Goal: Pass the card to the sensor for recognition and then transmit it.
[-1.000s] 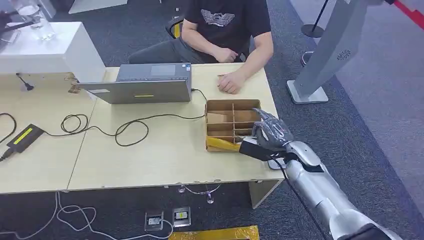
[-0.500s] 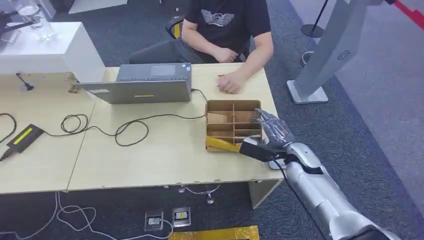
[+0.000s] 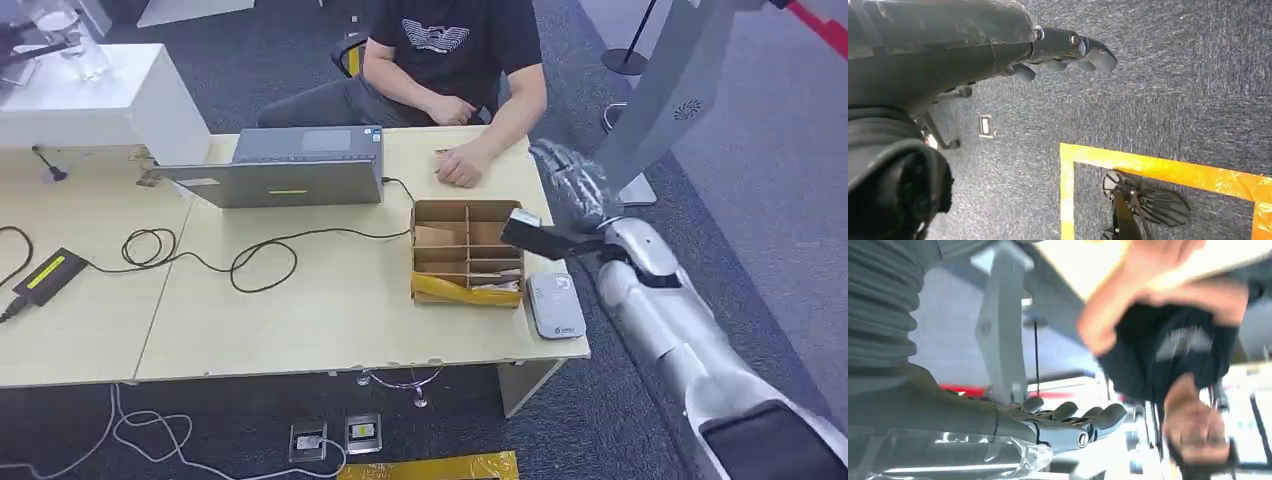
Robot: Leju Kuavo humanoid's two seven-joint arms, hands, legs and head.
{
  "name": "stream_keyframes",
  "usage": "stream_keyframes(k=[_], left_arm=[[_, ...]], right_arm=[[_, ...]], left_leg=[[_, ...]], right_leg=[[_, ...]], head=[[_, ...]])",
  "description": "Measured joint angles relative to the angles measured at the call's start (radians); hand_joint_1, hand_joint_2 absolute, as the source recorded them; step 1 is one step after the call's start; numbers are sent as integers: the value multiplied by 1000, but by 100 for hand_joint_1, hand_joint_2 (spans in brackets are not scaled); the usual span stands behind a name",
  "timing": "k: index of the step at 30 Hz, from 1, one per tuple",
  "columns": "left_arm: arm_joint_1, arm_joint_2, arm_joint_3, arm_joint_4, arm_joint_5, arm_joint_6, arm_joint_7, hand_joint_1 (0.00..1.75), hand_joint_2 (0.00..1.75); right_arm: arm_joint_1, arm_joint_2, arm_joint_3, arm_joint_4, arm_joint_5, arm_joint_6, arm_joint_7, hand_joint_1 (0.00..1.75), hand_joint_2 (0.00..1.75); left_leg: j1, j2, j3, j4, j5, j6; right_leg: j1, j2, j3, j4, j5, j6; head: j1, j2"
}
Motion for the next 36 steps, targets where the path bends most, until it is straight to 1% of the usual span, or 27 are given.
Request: stream_keyframes(k=[6, 8, 10, 13, 16, 18, 21, 26, 28, 30, 36], left_arm=[[0, 1, -7, 0, 6, -3, 0, 0, 0], [0, 1, -8, 0, 7, -3, 0, 0, 0], [0, 0, -10, 0, 8, -3, 0, 0, 0], [0, -1, -17, 0, 10, -3, 0, 0, 0], [0, -3, -18, 0, 16, -3, 0, 0, 0], [0, -4, -20, 0, 19, -2, 0, 0, 0], [0, -4, -24, 0, 28, 0, 0, 0, 0], [0, -3, -24, 0, 29, 0, 0, 0, 0], [0, -3, -24, 0, 33, 1, 0, 0, 0], [0, -2, -24, 0, 41, 4, 0, 0, 0], [0, -2, -24, 0, 49, 8, 0, 0, 0]], right_arm=[[-149, -39, -17, -2, -14, 34, -22, 0, 175], [-180, -48, -18, -2, -29, 53, -30, 0, 175], [-187, -53, -18, -4, -39, 61, -30, 0, 175], [-181, -55, -18, -15, -44, 72, -24, 0, 175], [-161, -57, -16, -39, -43, 100, -8, 0, 175], [-125, -58, -14, -59, -37, 119, 8, 0, 175], [-52, -57, -7, -95, -25, 128, 31, 0, 175], [-47, -58, -6, -98, -25, 130, 31, 0, 175], [-28, -58, -3, -108, -25, 137, 33, 0, 175], [28, -60, 10, -147, -25, 156, 32, 0, 175], [55, -71, 16, -185, -26, 184, 44, 0, 175]], left_leg=[[0, 0, 0, 0, 0, 0], [0, 0, 0, 0, 0, 0], [1, 0, 0, 0, 0, 0], [0, 0, 0, 0, 0, 0], [1, 0, 0, 0, 0, 0], [1, 0, 0, 0, 0, 0], [1, 0, 0, 0, 0, 0], [1, 0, 0, 0, 0, 0], [1, 0, 0, 0, 0, 0], [1, 0, 0, 0, 0, 0], [1, 0, 0, 0, 0, 0]], right_leg=[[0, 0, 0, 0, 0, 0], [0, 0, 0, 0, 0, 0], [1, 0, 0, 0, 0, 0], [0, 0, 0, 0, 0, 0], [1, 0, 0, 0, 0, 0], [1, 0, 0, 0, 0, 0], [1, 0, 0, 0, 0, 0], [1, 0, 0, 0, 0, 0], [1, 0, 0, 0, 0, 0], [1, 0, 0, 0, 0, 0], [1, 0, 0, 0, 0, 0]], head=[[0, 0], [0, 0], [0, 0], [0, 0], [0, 0], [0, 0], [0, 0], [0, 0], [0, 0], [0, 0], [0, 0]])
